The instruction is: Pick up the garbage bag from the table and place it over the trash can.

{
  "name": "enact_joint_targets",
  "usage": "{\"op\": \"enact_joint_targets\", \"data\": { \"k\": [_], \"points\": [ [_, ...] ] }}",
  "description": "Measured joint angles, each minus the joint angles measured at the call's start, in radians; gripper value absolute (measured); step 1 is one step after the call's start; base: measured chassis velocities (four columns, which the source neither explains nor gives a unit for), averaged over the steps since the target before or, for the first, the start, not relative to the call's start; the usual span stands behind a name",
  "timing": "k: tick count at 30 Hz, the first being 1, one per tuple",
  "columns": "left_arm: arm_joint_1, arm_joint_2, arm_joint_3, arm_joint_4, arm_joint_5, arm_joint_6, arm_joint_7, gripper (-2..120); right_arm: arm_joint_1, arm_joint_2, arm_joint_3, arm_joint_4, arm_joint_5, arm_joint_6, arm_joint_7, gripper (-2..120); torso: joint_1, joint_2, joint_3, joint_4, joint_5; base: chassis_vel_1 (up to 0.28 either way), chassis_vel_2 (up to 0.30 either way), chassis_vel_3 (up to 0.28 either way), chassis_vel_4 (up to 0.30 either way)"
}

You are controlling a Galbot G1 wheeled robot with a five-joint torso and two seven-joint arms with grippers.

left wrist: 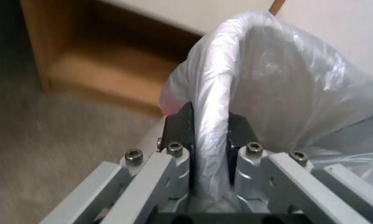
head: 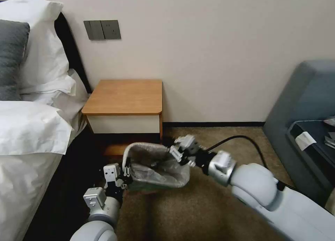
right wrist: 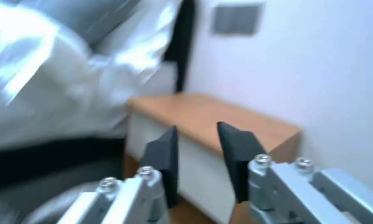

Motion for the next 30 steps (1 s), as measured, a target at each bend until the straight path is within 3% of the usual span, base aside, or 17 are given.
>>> {"op": "enact_joint_targets", "data": {
  "k": [6, 10, 12, 19, 30],
  "points": [
    [0.013, -0.017, -0.035, 0.034, -0.086, 0.04, -0.052, 9, -0.121, 0.145, 0.088, -0.088, 0.103, 0.095, 0.03, 55, 0.0, 0.0, 0.0, 0.0, 0.0003, 0.0, 0.0, 0.0, 0.0],
    [0.008, -0.019, -0.041, 0.043, -0.1, 0.056, -0.059, 9, -0.143, 0.179, 0.104, -0.117, 0.15, 0.131, 0.016, 67, 0.0, 0.0, 0.0, 0.0002, 0.0002, 0.0, 0.0, 0.0, 0.0],
    [0.003, -0.016, -0.042, 0.048, -0.123, 0.077, -0.06, 9, -0.162, 0.207, 0.122, -0.136, 0.273, 0.135, 0.034, 78, 0.0, 0.0, 0.0, -0.0004, -0.0001, 0.0, 0.0, 0.0, 0.0],
    [0.002, -0.011, -0.035, 0.055, -0.164, 0.116, -0.05, 9, -0.115, 0.22, 0.133, -0.173, 0.356, 0.134, 0.049, 99, 0.0, 0.0, 0.0, 0.0, 0.0002, 0.0, 0.0, 0.0, 0.0],
    [0.015, -0.042, -0.023, 0.087, -0.162, 0.111, -0.043, 9, -0.132, 0.215, 0.16, -0.156, 0.358, 0.151, 0.013, 100, 0.0, 0.0, 0.0, -0.0001, 0.0002, 0.0, 0.0, 0.0, 0.0]
  ]
}}
